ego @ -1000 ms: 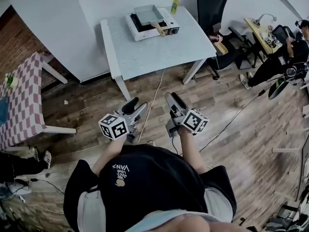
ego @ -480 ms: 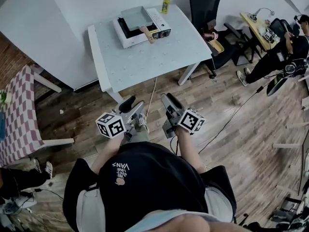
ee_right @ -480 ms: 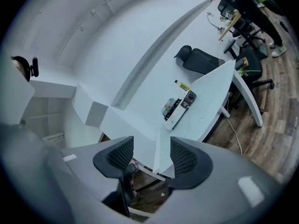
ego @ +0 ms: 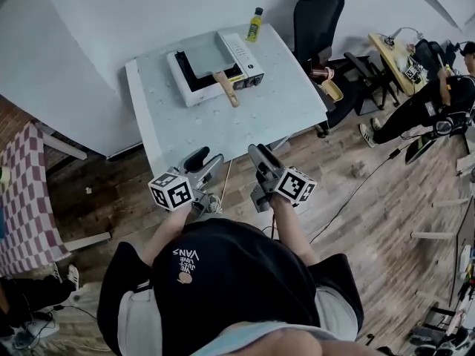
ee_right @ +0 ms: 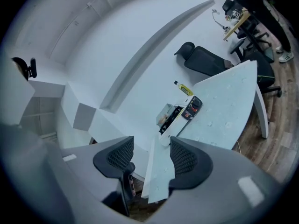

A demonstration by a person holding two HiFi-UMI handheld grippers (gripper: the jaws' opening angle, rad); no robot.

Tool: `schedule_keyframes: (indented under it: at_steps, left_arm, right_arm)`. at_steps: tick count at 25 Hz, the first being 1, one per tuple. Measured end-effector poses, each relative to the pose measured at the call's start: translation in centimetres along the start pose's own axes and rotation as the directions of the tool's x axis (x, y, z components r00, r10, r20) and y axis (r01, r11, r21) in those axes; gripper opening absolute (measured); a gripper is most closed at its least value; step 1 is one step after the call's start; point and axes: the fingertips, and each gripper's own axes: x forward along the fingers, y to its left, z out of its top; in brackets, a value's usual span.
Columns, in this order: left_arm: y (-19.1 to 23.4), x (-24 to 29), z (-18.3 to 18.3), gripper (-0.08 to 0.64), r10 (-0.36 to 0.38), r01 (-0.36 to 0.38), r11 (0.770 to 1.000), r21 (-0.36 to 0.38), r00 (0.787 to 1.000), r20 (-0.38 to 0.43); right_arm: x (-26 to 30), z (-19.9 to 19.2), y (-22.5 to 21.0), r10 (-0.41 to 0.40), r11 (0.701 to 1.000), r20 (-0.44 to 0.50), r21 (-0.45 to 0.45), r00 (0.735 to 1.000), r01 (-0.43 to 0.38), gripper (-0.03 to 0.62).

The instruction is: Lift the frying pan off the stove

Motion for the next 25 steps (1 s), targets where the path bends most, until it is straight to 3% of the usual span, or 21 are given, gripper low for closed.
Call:
schedule_keyframes:
  at_steps: [14, 20, 25]
  left_arm:
    - [5.4, 7.7, 5.2, 0.258, -0.038, 0.038, 0.996, -0.078, 0.999, 0.001]
    - [7.2, 9.9, 5.6, 0.259, 0.023, -0.018, 0.992, -0.122, 0.999, 0.044]
    - [8.4, 12.1, 6.7, 0.273, 0.099, -0.082, 0.982, -0.173, 0.991, 0.093]
  right_arm:
    - [9.3, 6.5, -2.5, -0.004, 1.000, -0.025, 0.007, 1.000, 0.004, 0.236]
    - [12.6, 7.9, -4.3, 0.053, 0.998, -0.106, 0.023, 0.993, -0.050, 0.236]
    - [16.1, 9.2, -5.9, 0.119, 0.992, -0.221, 0.066, 0.968, -0.107, 0.236]
